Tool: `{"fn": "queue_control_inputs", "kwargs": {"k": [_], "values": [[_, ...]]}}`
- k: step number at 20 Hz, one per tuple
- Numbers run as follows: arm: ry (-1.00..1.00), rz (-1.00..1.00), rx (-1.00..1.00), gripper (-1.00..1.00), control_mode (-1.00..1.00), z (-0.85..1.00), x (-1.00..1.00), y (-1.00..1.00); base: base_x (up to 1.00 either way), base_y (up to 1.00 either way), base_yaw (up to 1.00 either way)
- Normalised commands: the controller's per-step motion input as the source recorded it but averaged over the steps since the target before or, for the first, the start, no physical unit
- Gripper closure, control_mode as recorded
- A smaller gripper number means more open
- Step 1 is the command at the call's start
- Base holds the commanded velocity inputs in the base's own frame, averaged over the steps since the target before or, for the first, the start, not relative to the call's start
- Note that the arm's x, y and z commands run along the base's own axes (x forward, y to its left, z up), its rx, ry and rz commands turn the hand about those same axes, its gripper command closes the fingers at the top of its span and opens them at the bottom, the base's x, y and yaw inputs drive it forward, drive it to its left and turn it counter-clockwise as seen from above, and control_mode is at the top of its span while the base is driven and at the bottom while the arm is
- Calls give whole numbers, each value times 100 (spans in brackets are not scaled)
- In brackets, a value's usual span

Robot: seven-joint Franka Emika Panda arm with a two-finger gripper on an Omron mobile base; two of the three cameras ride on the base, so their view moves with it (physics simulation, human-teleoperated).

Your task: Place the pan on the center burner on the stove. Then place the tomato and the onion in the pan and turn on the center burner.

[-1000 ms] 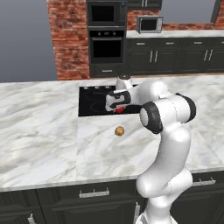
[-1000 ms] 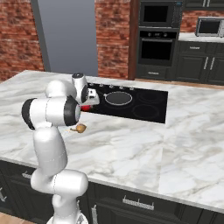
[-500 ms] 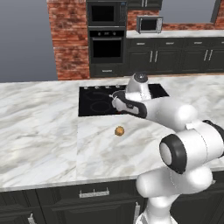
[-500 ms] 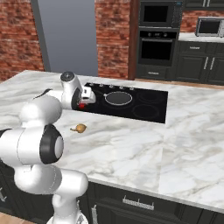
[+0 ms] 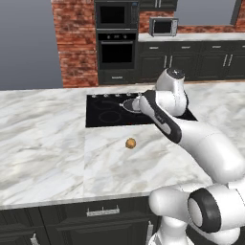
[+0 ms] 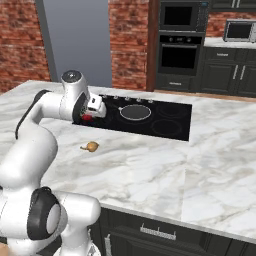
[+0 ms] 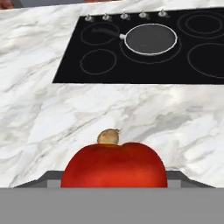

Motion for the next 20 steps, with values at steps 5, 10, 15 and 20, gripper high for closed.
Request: {"fn": "queue_control_inputs", "kwargs": {"k": [5,10,15,20], "values": [[14,-14,4,100,-100,24,-96,-2,0,0,0],[2,-10,0,100,-100,4,-78,-1,0,0,0],[0,-4,0,100,-100,0,-53,0,0,0,0],[0,0,0,100,100,0,-19,0,-7,0,0]]}}
